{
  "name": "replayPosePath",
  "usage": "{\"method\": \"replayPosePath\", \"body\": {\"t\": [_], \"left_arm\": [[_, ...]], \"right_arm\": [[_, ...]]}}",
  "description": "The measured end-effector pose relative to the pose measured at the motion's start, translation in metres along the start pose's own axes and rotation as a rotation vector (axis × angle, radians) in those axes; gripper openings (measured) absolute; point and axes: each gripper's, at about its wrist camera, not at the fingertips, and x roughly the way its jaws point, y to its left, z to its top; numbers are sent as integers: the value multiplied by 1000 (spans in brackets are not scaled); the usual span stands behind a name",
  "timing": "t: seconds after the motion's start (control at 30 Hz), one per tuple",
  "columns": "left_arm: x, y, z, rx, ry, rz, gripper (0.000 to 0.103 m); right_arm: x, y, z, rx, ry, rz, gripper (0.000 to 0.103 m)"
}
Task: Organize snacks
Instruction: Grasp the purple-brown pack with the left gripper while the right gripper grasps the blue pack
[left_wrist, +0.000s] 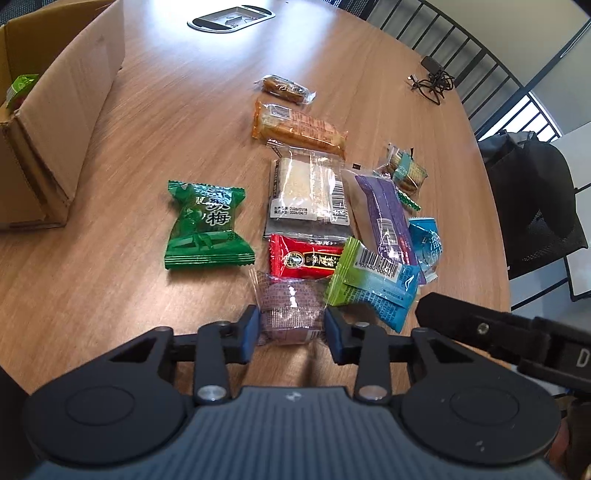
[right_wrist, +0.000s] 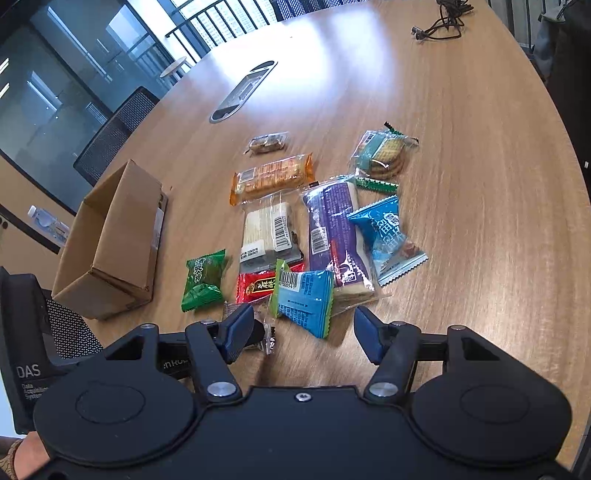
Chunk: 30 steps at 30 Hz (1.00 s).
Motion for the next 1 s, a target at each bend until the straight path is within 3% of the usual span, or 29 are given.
{"method": "replayPosePath", "body": {"t": [0.33,0.67,0.83,1.0], "left_arm": [[-28,17,6,-17,-39,-32,33],[-46,35,18,-44,-73,-32,33],[-50,42,19,-57,-78,-34,33],[-51,46,20,-64,-83,-33,33]], "right_arm": [[18,-1,6,-29,58,2,60],[36,8,15,-9,52,-1,61],[46,16,16,-30,57,-43,59],[53,19,17,-57,50,-116,29]]}}
